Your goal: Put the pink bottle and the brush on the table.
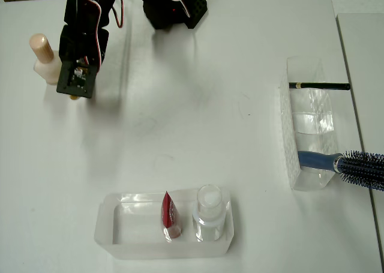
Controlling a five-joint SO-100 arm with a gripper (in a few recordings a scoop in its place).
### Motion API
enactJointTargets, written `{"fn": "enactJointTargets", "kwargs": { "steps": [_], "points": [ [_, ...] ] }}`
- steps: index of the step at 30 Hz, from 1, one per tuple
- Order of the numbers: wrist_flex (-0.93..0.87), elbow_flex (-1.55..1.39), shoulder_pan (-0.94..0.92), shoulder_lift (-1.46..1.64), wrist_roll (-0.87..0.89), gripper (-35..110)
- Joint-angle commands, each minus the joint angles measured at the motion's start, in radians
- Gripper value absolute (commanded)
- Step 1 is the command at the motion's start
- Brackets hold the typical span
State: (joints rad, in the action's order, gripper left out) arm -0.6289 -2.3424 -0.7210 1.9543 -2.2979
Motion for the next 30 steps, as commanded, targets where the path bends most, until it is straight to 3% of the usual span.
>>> {"fn": "enactJointTargets", "kwargs": {
  "steps": [1, 15, 30],
  "points": [
    [0.041, -0.002, 0.003, -0.021, -0.008, 0],
    [0.175, 0.094, 0.011, -0.238, -0.011, 0],
    [0.158, 0.13, 0.015, -0.293, -0.002, 7]
  ]
}}
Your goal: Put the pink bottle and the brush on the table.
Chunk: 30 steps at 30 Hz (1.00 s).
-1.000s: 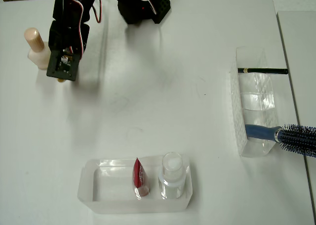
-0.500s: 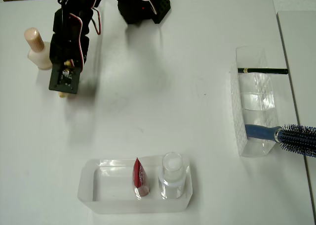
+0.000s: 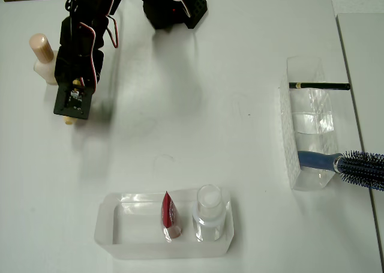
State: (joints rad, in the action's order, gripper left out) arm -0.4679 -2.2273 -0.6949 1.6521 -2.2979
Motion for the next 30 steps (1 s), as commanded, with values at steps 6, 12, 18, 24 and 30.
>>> {"fn": "enactJointTargets", "kwargs": {
  "steps": [6, 12, 18, 24, 30],
  "points": [
    [0.014, 0.009, -0.009, 0.011, 0.005, 13],
    [0.017, 0.009, -0.009, 0.014, 0.009, 15],
    [0.011, 0.009, -0.009, 0.026, 0.015, 19],
    [-0.046, 0.015, -0.009, 0.067, 0.017, 25],
    [-0.112, 0.038, -0.009, 0.123, 0.015, 33]
  ]
}}
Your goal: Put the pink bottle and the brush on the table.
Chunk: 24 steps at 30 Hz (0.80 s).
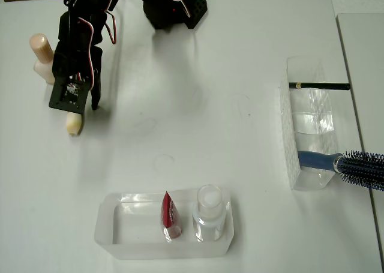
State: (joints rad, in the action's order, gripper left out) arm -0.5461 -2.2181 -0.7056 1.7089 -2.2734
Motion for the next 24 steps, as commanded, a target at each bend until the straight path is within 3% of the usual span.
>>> {"fn": "enactJointTargets", "kwargs": {
  "steps": [1, 11, 24],
  "points": [
    [-0.049, 0.04, 0.002, 0.072, -0.009, 33],
    [-0.13, 0.147, -0.002, 0.08, -0.015, 42],
    [-0.408, 0.448, 0.005, 0.078, 0.031, 51]
  ]
}}
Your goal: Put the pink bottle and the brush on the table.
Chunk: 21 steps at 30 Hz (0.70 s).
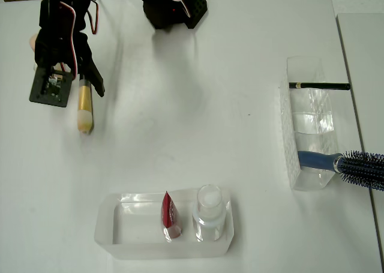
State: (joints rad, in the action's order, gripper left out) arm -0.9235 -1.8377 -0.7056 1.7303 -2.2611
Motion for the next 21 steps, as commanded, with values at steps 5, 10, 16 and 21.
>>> {"fn": "enactJointTargets", "kwargs": {
  "steps": [5, 10, 16, 21],
  "points": [
    [-0.04, 0.123, 0.028, 0.078, 0.153, 58],
    [-0.035, 0.14, 0.114, 0.126, 0.388, 58],
    [0.008, 0.135, 0.229, 0.186, 0.669, 52],
    [0.084, 0.095, 0.314, 0.238, 0.861, 46]
  ]
}}
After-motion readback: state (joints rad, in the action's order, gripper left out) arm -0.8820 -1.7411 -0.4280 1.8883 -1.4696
